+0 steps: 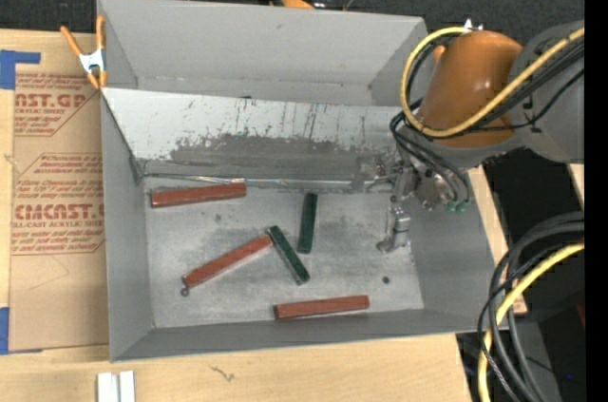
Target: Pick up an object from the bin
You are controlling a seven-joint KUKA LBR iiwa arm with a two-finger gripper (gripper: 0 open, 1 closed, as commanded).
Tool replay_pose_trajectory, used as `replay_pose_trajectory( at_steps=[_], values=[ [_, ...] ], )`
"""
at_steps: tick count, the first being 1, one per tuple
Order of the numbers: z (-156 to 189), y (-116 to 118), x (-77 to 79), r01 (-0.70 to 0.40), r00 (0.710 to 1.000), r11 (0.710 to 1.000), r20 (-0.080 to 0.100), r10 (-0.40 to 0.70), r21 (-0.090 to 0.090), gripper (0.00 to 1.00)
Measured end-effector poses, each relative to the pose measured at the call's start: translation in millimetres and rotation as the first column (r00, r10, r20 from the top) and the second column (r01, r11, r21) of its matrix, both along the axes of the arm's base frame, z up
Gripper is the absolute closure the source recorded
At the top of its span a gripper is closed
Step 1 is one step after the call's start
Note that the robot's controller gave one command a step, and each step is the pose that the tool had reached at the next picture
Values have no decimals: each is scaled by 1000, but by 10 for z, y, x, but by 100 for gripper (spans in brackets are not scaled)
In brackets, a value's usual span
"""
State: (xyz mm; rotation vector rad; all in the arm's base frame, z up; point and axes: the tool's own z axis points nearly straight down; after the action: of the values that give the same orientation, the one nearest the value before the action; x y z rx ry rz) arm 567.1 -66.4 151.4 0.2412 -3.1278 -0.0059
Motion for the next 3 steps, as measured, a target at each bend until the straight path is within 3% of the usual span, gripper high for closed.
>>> replay_pose_trajectory(
  at_steps=[1,2,3],
  values=[
    [-743,863,94,29,1000,1000,2,-29,2,0],
    [-818,1432,-487,-33,999,999,1,33,0,0],
    [-786,2434,-589,2,1000,1000,11,-2,2,0]
  ],
)
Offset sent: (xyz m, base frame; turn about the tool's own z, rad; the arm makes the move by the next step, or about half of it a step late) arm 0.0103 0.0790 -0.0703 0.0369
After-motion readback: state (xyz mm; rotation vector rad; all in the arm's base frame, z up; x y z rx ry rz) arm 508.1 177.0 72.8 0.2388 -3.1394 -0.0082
